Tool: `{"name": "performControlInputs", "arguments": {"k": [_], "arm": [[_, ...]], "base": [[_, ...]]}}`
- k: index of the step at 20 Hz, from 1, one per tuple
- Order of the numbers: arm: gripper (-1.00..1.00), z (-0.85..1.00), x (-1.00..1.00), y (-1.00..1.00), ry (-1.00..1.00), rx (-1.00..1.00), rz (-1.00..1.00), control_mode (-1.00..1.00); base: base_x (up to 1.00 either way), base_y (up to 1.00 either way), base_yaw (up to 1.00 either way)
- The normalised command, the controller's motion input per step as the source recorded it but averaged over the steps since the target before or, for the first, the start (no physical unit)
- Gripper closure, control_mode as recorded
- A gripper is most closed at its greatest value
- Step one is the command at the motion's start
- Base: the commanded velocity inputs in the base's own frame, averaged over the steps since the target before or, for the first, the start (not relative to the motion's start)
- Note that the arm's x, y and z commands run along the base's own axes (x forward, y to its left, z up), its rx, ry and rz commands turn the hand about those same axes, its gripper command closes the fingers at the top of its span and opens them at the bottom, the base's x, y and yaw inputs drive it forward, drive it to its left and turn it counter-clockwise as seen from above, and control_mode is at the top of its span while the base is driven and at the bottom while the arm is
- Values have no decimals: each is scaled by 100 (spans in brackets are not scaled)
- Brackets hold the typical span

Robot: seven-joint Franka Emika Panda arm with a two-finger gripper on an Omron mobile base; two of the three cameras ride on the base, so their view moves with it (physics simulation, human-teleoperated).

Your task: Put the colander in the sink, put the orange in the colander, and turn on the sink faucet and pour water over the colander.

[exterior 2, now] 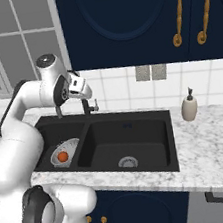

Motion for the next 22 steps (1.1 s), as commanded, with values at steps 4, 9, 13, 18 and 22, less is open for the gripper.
{"name": "performControlInputs", "arguments": {"k": [4, 9, 13, 18, 22], "arm": [[-100, -50, 1, -25, -12, 0, 6, -100], [-100, -28, 7, -3, -26, 0, 8, -100], [-100, -27, 15, -14, -31, 0, 5, -100], [-100, -19, 27, -18, -29, 0, 4, -100], [-100, -10, 39, -12, -21, 0, 4, -100]], "base": [[0, 0, 0], [0, 0, 0], [0, 0, 0], [0, 0, 0], [0, 0, 0]]}}
